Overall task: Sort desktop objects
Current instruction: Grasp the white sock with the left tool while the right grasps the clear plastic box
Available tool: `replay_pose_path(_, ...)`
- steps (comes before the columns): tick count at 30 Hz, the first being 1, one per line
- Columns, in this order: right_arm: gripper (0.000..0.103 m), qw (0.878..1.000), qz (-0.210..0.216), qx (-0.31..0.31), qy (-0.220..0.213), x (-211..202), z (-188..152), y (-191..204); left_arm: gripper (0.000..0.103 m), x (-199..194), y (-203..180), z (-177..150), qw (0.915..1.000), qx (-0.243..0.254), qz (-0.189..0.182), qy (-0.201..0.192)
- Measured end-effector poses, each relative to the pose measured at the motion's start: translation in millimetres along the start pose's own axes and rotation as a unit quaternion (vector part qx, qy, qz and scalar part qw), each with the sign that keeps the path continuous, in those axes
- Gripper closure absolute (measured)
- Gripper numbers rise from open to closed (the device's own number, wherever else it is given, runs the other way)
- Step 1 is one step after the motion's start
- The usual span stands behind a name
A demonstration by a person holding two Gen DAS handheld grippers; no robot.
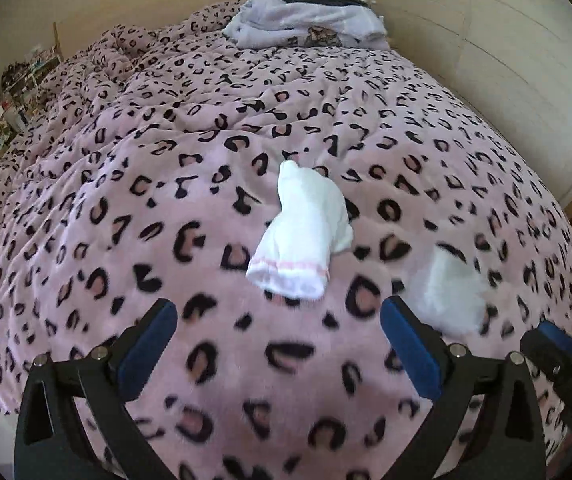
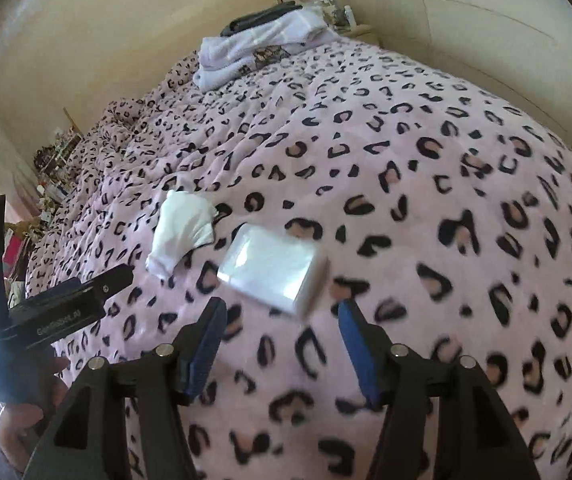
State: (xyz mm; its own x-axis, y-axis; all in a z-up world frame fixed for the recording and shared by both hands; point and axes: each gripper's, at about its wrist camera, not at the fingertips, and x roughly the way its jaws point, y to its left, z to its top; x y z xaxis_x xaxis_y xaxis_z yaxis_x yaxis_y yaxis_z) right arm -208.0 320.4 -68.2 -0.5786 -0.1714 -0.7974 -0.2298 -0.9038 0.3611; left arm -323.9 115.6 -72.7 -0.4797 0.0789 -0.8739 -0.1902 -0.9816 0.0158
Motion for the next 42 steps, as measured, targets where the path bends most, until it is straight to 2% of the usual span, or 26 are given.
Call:
replay_pose_path(7, 0.043, 0.998, 0.013, 0.052, 0.038, 42, 17, -11, 0.000, 47, -3, 25, 0.9996, -0.001, 0.014, 0.022)
replay_pose_path(11, 0.043, 0.995, 0.005, 0.079, 0.057, 64, 19, -18, 0.000, 70, -8, 27, 0.9991, 0.009, 0.022, 0.035)
replay_pose_path(14, 0.043, 0.994, 0.015, 0.089, 0.062, 78, 19, -20, 0.000, 85, -10, 25, 0.9988, 0.011, 0.023, 0.041)
replay_pose_path(16, 0.042, 0.993, 0.031, 0.097, 0.062, 84, 19, -20, 0.000, 97, -9, 22, 0.9985, 0.007, 0.019, 0.050)
replay_pose_path(17, 0.038, 0.993, 0.034, 0.098, 0.062, 87, 20, -19, 0.000, 101, -9, 21, 0.9984, 0.005, 0.017, 0.053)
replay_pose_path(21, 0.031, 0.993, 0.033, 0.095, 0.056, 95, 21, -15, 0.000, 115, -8, 14, 0.9983, -0.003, 0.013, 0.057)
replay_pose_path(29, 0.022, 0.994, 0.055, 0.086, 0.050, 109, 13, -14, 0.000, 125, -12, 8, 0.9989, 0.000, 0.022, 0.043)
replay_pose_path(33, 0.021, 0.994, 0.061, 0.074, 0.042, 108, 12, -12, 0.001, 124, -11, 8, 0.9994, -0.005, 0.018, 0.030)
replay_pose_path(36, 0.030, 0.995, 0.070, 0.063, 0.030, 104, 11, -10, 0.016, 122, -13, 8, 0.9998, -0.003, 0.012, 0.015)
replay_pose_path(38, 0.034, 0.995, 0.075, 0.058, 0.024, 102, 10, -10, 0.035, 121, -16, 9, 0.9999, 0.002, 0.010, 0.006)
replay_pose_path(39, 0.034, 0.995, 0.077, 0.057, 0.022, 101, 9, -10, 0.041, 120, -18, 9, 1.0000, 0.004, 0.009, 0.003)
replay_pose_path(41, 0.039, 0.995, 0.085, 0.059, 0.017, 98, 9, -11, 0.061, 117, -18, 10, 1.0000, 0.003, 0.007, -0.004)
replay_pose_path(42, 0.040, 0.994, 0.089, 0.061, 0.013, 97, 8, -12, 0.066, 116, -17, 11, 1.0000, 0.000, 0.006, -0.007)
